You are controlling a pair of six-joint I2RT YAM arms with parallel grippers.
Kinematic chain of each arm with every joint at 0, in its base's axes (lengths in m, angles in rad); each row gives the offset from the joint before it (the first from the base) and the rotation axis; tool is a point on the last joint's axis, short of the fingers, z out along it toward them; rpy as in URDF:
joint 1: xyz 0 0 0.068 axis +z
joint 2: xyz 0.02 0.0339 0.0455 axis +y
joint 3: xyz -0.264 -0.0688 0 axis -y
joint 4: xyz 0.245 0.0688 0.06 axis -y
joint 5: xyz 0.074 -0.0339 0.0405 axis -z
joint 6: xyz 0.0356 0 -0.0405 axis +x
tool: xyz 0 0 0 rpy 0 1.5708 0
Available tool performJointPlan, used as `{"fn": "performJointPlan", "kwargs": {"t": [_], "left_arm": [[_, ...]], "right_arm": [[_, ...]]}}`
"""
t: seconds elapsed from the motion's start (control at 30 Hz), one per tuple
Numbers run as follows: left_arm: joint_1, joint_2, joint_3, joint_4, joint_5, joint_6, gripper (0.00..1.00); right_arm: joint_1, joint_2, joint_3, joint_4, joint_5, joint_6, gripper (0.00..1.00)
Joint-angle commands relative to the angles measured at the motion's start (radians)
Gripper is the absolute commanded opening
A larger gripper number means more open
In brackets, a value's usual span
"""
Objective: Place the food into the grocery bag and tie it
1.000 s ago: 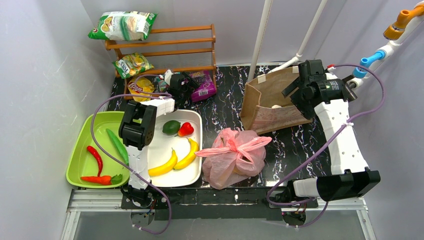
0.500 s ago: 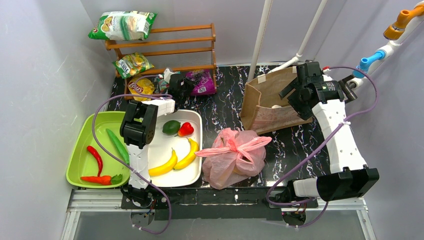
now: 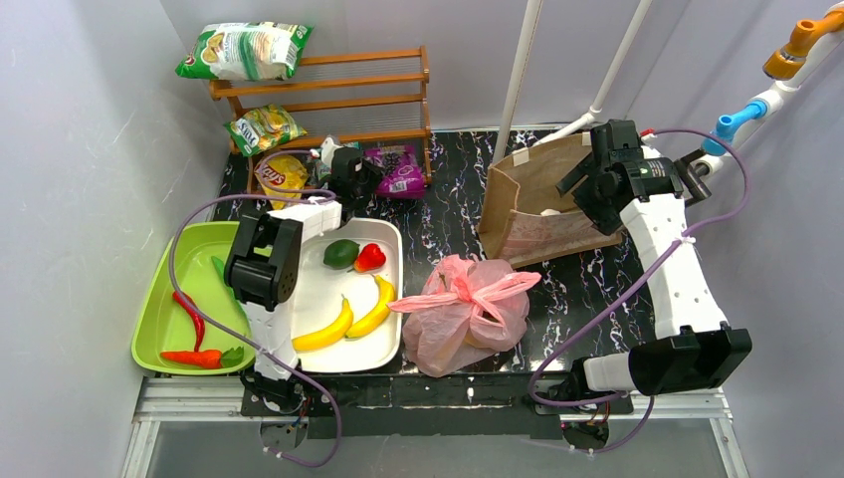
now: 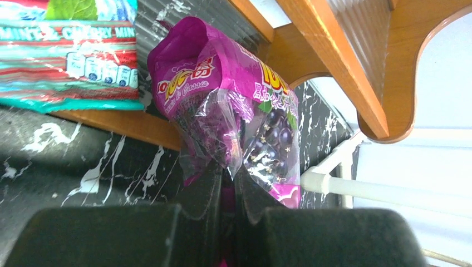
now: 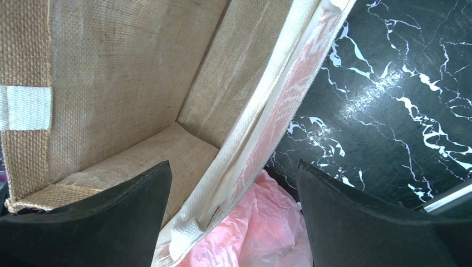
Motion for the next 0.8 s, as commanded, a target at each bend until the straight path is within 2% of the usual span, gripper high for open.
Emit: {"fn": "performJointPlan", "kwargs": {"t": [0.0, 0.07, 0.1, 0.17, 0.2, 0.23, 0.57, 0.77], "left_arm": [[-0.006, -0.169, -0.05, -0.083, -0.024, 0.049, 0.0], [-0.006, -0.202, -0.052, -0.091, -0.028, 0.068, 0.0], [-0.005, -0.233, -0.056, -0.101, -0.025, 0.067, 0.0], [-0.005, -0.3, -0.077, -0.153, -0.025, 0.06, 0.0], [-0.005, -0.361, -0.107, -0.16, -0.027, 0.067, 0.0], [-0.005, -0.408, -0.136, -0.167, -0.029, 0.086, 0.0], [-0.005, -0.608, -0.152, -0.29, -0.041, 0.214, 0.0], [-0.005, -0.679, -0.145, -0.312, 0.014, 0.266, 0.0]], "right_arm": [[-0.009, 0.0, 0.019, -0.02, 0.037, 0.003, 0.87], [-0.009, -0.008, -0.009, -0.007, 0.019, -0.008, 0.8], [-0.009, -0.021, -0.035, 0.032, -0.019, -0.042, 0.7], [-0.009, -0.01, -0.032, 0.045, -0.075, -0.098, 0.29], [-0.009, 0.001, -0.023, 0.036, -0.09, -0.118, 0.18], [-0.009, 0.009, -0.012, 0.034, -0.104, -0.136, 0.02], [-0.008, -0.021, -0.002, 0.101, -0.272, -0.163, 0.01], [-0.003, -0.027, -0.022, 0.141, -0.394, -0.154, 0.01]]}}
